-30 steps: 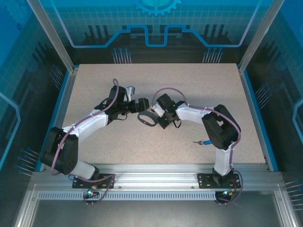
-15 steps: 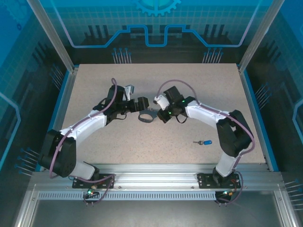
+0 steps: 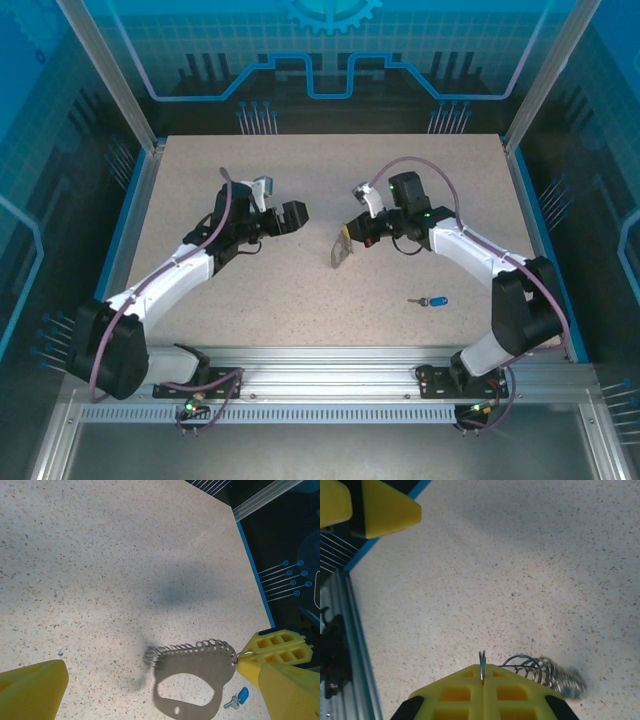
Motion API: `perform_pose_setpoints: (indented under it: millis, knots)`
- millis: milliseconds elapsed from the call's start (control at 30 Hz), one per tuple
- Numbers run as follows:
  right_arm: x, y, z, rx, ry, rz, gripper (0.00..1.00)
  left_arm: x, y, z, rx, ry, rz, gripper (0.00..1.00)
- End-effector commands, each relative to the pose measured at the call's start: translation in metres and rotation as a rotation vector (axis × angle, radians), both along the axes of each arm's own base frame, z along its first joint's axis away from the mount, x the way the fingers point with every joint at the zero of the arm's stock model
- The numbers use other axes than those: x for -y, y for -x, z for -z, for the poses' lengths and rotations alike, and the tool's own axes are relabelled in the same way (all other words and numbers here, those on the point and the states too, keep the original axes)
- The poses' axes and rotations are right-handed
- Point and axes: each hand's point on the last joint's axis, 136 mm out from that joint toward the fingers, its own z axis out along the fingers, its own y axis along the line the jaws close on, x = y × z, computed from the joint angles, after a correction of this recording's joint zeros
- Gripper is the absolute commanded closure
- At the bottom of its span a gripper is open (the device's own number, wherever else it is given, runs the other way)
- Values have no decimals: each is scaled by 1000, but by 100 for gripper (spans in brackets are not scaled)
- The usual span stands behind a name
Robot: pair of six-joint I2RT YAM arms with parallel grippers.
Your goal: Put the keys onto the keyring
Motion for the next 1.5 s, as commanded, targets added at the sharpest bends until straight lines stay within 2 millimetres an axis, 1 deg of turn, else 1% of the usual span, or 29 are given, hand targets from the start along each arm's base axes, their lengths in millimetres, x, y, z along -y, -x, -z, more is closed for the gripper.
perform_pose_setpoints:
  millis: [0, 100, 233, 367, 467, 533, 600, 800, 867, 1000, 1133, 1233, 1333, 1467]
  knots:
    - [-2, 4, -29, 33, -127, -33, 100, -6, -2, -13, 60, 19, -28, 1]
    - [1, 5, -39, 43, -181, -37, 100, 2, 1, -16, 75, 35, 24, 1]
    - [2, 8, -58, 60, -239, -46, 100, 18, 5, -27, 94, 86, 121, 6]
    - [0, 10, -80, 74, -302, -58, 100, 36, 7, -52, 131, 163, 227, 11]
    - [-2, 13, -91, 75, -338, -68, 100, 46, 7, -69, 153, 198, 286, 16]
    - [-3, 14, -94, 83, -356, -85, 100, 52, 7, -80, 164, 221, 330, 20]
    - [-5, 15, -98, 87, -375, -100, 100, 60, 8, -91, 177, 253, 382, 26]
    - [-8, 13, -102, 82, -394, -131, 100, 76, 10, -109, 204, 338, 493, 41]
    - [-8, 12, -104, 85, -399, -139, 100, 81, 9, -110, 203, 358, 513, 45]
    - [-7, 7, -108, 92, -413, -145, 100, 91, 10, -111, 209, 377, 554, 49]
    - [-6, 3, -109, 85, -429, -151, 100, 100, 13, -110, 216, 385, 582, 50]
    - [-3, 3, -108, 76, -434, -149, 100, 107, 16, -104, 208, 384, 599, 50]
    - [-1, 5, -109, 72, -436, -145, 100, 114, 19, -101, 203, 388, 617, 54]
    - [1, 5, -114, 98, -448, -143, 100, 120, 22, -100, 202, 393, 639, 55]
